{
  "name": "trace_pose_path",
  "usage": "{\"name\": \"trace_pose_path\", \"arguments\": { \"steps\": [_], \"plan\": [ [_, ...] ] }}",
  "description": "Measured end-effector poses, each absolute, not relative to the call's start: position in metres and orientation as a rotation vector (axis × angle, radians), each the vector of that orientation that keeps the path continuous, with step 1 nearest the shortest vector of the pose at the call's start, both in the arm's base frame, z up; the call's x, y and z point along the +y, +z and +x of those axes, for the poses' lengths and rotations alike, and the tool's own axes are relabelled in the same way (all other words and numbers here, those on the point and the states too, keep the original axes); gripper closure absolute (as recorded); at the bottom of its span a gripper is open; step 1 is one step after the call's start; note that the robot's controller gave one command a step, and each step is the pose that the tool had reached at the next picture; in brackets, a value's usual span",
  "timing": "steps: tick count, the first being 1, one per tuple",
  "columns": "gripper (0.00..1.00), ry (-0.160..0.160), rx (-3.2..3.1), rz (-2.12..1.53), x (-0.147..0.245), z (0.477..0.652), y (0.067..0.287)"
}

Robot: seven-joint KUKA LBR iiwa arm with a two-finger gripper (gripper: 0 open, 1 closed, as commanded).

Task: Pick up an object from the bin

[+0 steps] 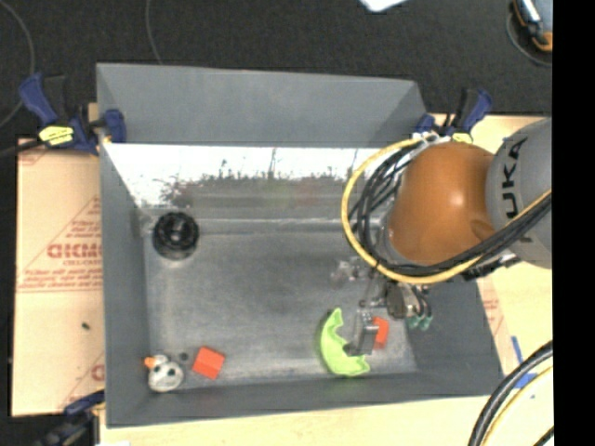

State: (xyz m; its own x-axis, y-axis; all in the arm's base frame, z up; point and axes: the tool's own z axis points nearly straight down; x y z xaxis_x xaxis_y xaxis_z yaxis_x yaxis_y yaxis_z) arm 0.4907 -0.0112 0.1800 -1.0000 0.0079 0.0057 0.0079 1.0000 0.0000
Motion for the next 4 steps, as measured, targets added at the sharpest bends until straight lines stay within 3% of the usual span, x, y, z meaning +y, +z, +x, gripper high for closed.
{"name": "trace_pose_path", "arguments": {
  "steps": [1, 2, 3, 4],
  "plan": [
    [0.0, 0.0, -3.145, -0.012, -0.011, 0.493, 0.184],
    [0.0, 0.001, -3.14, 0.245, -0.026, 0.497, 0.137],
    [0.0, 0.002, -3.114, 0.435, -0.045, 0.481, 0.108],
    [1.0, 0.005, -3.035, 0.864, -0.028, 0.506, 0.092]
  ]
}}
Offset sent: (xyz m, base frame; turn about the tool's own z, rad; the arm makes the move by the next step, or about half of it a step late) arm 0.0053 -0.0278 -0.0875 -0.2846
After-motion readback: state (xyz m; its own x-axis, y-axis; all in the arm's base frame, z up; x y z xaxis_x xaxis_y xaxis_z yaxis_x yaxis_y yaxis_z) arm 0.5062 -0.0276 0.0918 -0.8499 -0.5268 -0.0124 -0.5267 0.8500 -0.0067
